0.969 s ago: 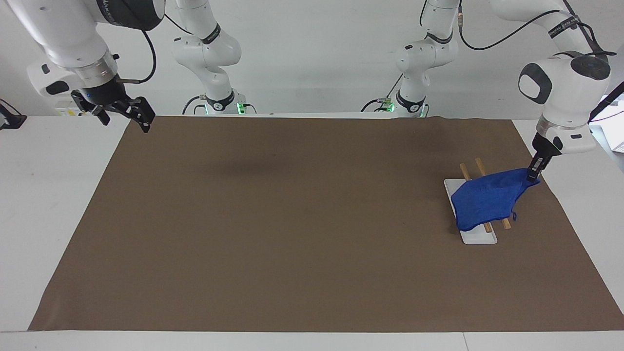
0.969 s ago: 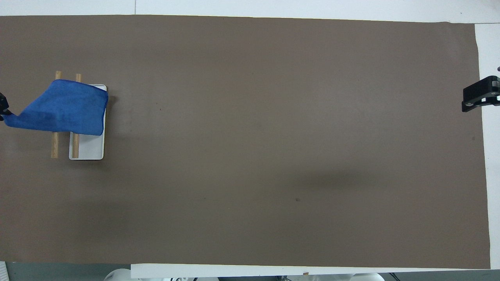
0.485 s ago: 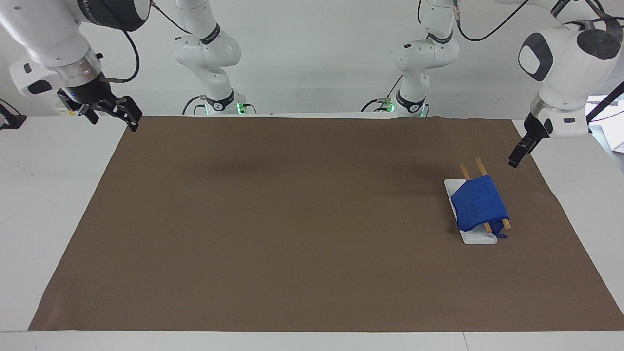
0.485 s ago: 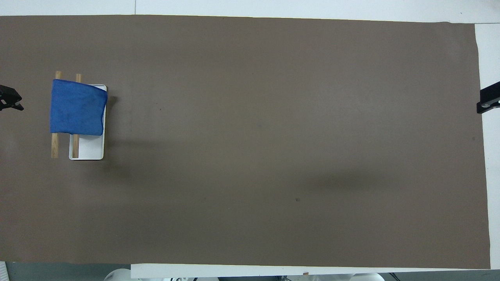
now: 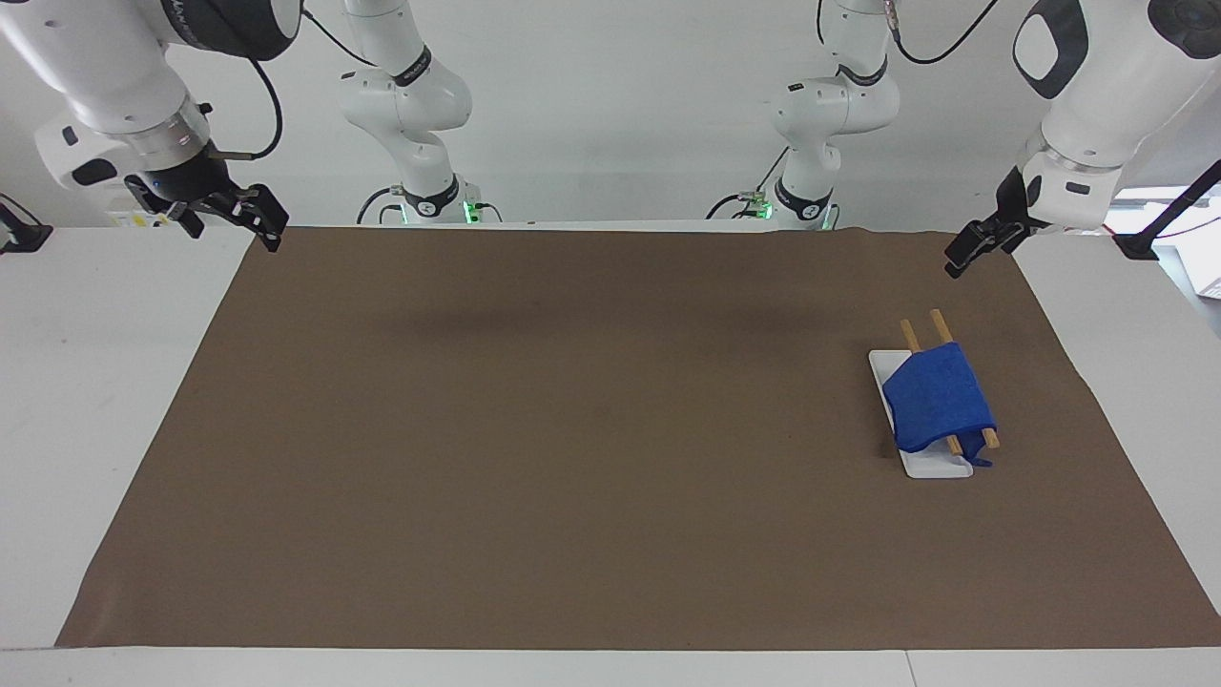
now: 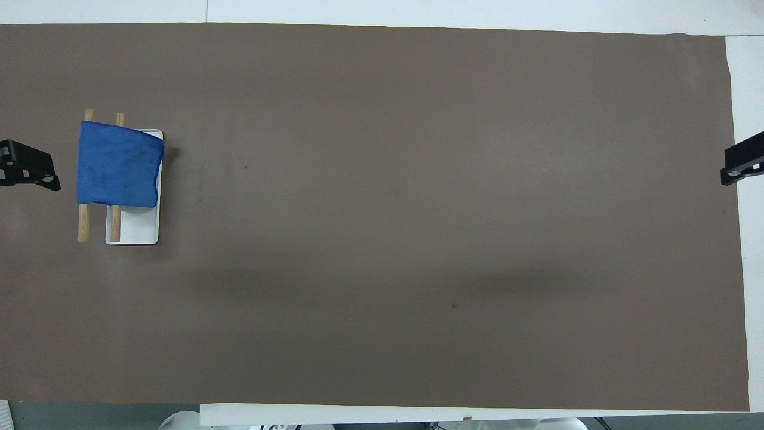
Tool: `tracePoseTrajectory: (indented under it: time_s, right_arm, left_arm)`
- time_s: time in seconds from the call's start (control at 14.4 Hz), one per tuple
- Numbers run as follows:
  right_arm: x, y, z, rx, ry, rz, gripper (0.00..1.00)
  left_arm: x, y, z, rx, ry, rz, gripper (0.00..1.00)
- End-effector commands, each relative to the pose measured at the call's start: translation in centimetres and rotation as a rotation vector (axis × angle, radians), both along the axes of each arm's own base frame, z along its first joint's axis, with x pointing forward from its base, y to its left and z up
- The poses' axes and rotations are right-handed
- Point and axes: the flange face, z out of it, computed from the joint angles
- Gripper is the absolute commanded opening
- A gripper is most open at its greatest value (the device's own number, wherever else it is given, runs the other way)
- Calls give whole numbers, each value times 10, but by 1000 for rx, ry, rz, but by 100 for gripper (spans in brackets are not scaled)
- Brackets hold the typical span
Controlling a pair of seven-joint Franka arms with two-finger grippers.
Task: Right arm passes towel to left arm to hang
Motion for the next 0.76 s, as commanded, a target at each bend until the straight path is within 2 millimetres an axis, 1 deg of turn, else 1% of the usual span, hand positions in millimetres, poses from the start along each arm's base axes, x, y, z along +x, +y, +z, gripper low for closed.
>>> tracePoseTrajectory:
  time_s: [0.0,0.07,0.21,0.28,0.35,0.42,0.48,0.55,0.69]
  right_arm:
    - [-9,-1,-2,23,3,16,100]
    - [-9,-1,-2,23,4,16,100]
    - [-10,-5,-2,23,6,11,100]
    - [-10,-5,-3,27,8,20,100]
    - [-10,-5,-4,39,8,45,100]
    - [-10,-1,-7,68,8,58,100]
    - [-11,-1,-7,79,8,55,100]
    - [-11,0,-6,80,7,61,100]
    - [-12,-3,-6,83,7,54,100]
  left_arm:
    - [9,0,-1,-27,24,-157,100]
    - [10,-6,-1,-28,23,-168,100]
    - [9,-32,2,-26,5,-214,100]
    - [9,-36,3,-25,2,-222,100]
    - [11,-37,10,-23,-1,-225,100]
    - [21,-38,6,-24,19,-226,100]
    - [27,-38,10,-26,29,-226,100]
    - [30,-39,13,-29,27,-227,100]
    - [31,-42,13,-29,25,-232,100]
